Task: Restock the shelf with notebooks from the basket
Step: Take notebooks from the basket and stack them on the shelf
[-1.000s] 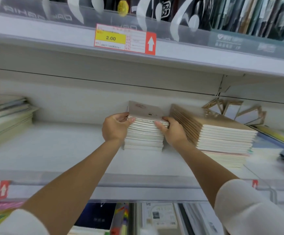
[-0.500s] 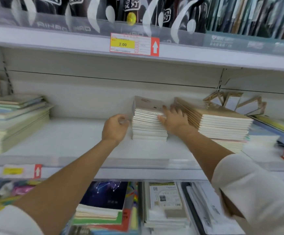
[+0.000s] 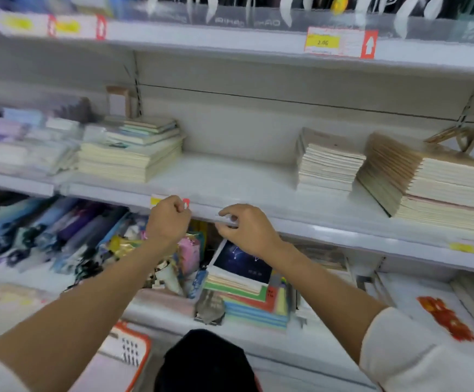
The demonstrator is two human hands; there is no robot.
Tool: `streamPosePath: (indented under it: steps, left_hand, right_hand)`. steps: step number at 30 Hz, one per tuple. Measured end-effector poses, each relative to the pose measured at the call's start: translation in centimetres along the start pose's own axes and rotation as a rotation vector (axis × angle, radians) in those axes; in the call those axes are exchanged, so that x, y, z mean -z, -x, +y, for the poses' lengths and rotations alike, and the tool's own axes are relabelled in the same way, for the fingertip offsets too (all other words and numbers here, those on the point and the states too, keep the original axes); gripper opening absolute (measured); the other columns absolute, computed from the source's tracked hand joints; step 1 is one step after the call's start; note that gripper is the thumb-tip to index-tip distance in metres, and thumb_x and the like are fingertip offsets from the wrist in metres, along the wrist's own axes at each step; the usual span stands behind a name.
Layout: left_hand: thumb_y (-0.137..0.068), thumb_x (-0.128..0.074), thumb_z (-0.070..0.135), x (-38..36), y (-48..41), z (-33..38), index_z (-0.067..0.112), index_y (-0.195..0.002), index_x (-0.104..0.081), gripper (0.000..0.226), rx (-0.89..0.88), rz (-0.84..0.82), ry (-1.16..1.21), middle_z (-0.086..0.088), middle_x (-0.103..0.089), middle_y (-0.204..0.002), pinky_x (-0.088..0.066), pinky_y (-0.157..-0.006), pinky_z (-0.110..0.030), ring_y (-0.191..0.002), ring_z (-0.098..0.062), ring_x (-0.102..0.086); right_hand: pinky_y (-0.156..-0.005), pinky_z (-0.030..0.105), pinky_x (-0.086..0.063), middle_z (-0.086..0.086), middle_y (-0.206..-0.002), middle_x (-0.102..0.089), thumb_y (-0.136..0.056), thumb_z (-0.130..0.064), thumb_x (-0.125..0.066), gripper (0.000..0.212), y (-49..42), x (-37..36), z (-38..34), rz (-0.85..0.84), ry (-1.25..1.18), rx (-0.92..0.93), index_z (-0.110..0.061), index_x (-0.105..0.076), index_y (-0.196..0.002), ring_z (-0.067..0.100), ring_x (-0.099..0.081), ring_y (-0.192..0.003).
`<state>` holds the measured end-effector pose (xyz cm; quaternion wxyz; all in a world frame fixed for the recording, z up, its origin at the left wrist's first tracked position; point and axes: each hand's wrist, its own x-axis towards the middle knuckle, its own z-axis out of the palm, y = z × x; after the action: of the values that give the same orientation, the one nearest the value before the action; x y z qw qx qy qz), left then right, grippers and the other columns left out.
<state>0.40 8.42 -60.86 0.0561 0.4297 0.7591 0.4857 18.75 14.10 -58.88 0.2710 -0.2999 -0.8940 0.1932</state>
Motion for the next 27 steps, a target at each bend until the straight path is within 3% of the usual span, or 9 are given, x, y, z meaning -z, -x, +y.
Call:
streamPosePath:
  steps: [3, 6, 10, 16, 19, 23, 27]
  left_hand:
    - [-0.083, -0.056, 0.008, 3.7, 2.7, -5.9, 0.013, -0.063, -0.04, 0.026, 0.089, 0.008, -0.102, -0.003, -0.041, -0.055, -0.031, -0.051, -0.03, -0.052, -0.019, -0.038]
    - [-0.084, -0.057, 0.01, 7.4, 6.0, -11.5, 0.012, -0.065, -0.046, 0.022, 0.234, 0.007, -0.178, -0.005, -0.05, -0.059, -0.033, -0.05, -0.029, -0.057, -0.022, -0.048]
    - [-0.08, -0.061, 0.01, 12.2, 10.1, -17.6, 0.013, -0.061, -0.049, 0.023, 0.424, 0.052, -0.217, -0.004, -0.053, -0.061, -0.037, -0.06, -0.029, -0.068, -0.028, -0.053]
    - [-0.079, -0.064, 0.011, 17.0, 15.6, -24.3, 0.016, -0.059, -0.047, 0.027, 0.625, 0.074, -0.22, -0.002, -0.051, -0.061, -0.039, -0.062, -0.028, -0.067, -0.026, -0.052]
    - [-0.078, -0.063, 0.012, 17.8, 18.7, -27.3, 0.016, -0.06, -0.05, 0.023, 0.738, 0.089, -0.204, -0.003, -0.055, -0.065, -0.041, -0.064, -0.027, -0.069, -0.026, -0.054]
    - [-0.077, -0.064, 0.009, 18.6, 23.0, -30.6, 0.016, -0.055, -0.045, 0.03, 0.834, 0.09, -0.191, 0.002, -0.046, -0.055, -0.033, -0.049, -0.024, -0.059, -0.02, -0.048]
    - [-0.075, -0.062, 0.005, 20.0, 28.2, -34.1, 0.016, -0.053, -0.041, 0.033, 0.979, 0.149, -0.141, 0.0, -0.043, -0.052, -0.033, -0.052, -0.026, -0.061, -0.024, -0.047]
  right_hand:
    - [-0.08, 0.034, -0.051, 0.004, -0.1, -0.071, -0.086, -0.027, -0.066, 0.024, 0.7, -4.8, -3.1, -0.122, -0.022, 0.012, -0.011, -0.073, -0.102, 0.019, -0.063, -0.088]
    - [-0.07, 0.032, -0.048, 0.002, -0.087, -0.068, -0.084, -0.028, -0.066, 0.019, 1.3, -9.7, -6.0, -0.241, -0.013, 0.034, -0.012, -0.072, -0.094, 0.02, -0.06, -0.08]
    - [-0.077, 0.031, -0.049, 0.005, -0.104, -0.072, -0.086, -0.03, -0.067, 0.024, 1.3, -15.6, -10.0, -0.407, -0.055, 0.054, -0.013, -0.074, -0.101, 0.018, -0.063, -0.092]
    - [-0.077, 0.029, -0.046, 0.002, -0.111, -0.068, -0.088, -0.027, -0.067, 0.026, 3.4, -25.0, -15.2, -0.57, -0.261, -0.014, -0.01, -0.072, -0.107, 0.012, -0.06, -0.088]
    - [-0.087, 0.029, -0.049, 0.002, -0.123, -0.063, -0.088, -0.027, -0.069, 0.035, 5.5, -28.8, -16.6, -0.766, -0.34, -0.082, -0.009, -0.067, -0.117, 0.014, -0.06, -0.106]
    - [-0.089, 0.025, -0.043, 0.002, -0.129, -0.059, -0.089, -0.03, -0.067, 0.042, 7.6, -32.4, -17.1, -0.96, -0.288, -0.072, -0.012, -0.062, -0.126, 0.012, -0.054, -0.112]
    - [-0.095, 0.027, -0.041, 0.006, -0.134, -0.057, -0.092, -0.029, -0.061, 0.041, 9.3, -35.3, -16.7, -1.117, -0.165, -0.078, -0.011, -0.059, -0.129, 0.021, -0.053, -0.121]
